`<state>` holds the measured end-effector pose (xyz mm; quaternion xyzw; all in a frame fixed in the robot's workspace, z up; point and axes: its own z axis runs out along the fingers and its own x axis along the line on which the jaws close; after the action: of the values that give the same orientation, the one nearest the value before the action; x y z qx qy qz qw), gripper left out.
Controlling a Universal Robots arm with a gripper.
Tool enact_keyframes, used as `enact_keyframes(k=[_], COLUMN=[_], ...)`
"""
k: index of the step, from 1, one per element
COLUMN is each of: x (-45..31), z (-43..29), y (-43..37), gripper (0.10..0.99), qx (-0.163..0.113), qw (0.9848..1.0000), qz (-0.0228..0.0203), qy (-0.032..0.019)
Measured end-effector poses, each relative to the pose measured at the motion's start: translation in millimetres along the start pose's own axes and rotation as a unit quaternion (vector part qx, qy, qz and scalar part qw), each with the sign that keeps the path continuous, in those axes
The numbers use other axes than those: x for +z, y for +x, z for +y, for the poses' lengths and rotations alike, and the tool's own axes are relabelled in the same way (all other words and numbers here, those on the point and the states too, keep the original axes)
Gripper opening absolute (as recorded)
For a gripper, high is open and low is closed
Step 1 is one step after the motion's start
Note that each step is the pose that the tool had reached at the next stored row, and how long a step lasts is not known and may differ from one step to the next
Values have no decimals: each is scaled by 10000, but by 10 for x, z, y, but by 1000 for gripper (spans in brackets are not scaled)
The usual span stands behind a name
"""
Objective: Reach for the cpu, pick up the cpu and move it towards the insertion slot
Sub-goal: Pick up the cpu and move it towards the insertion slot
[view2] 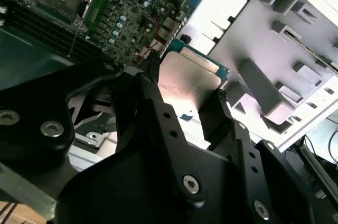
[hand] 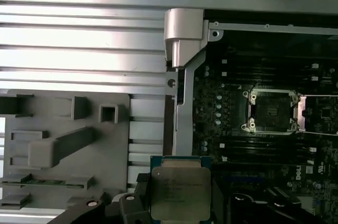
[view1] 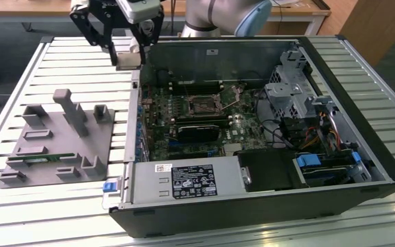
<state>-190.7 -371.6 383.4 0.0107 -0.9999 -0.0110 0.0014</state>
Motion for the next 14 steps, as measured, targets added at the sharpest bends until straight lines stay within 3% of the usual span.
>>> enact_keyframes(k=[14], x=[5], z=[118], y=[-329], gripper=[545], qx=[28], qw=[10000], qz=[-1], qy=[0])
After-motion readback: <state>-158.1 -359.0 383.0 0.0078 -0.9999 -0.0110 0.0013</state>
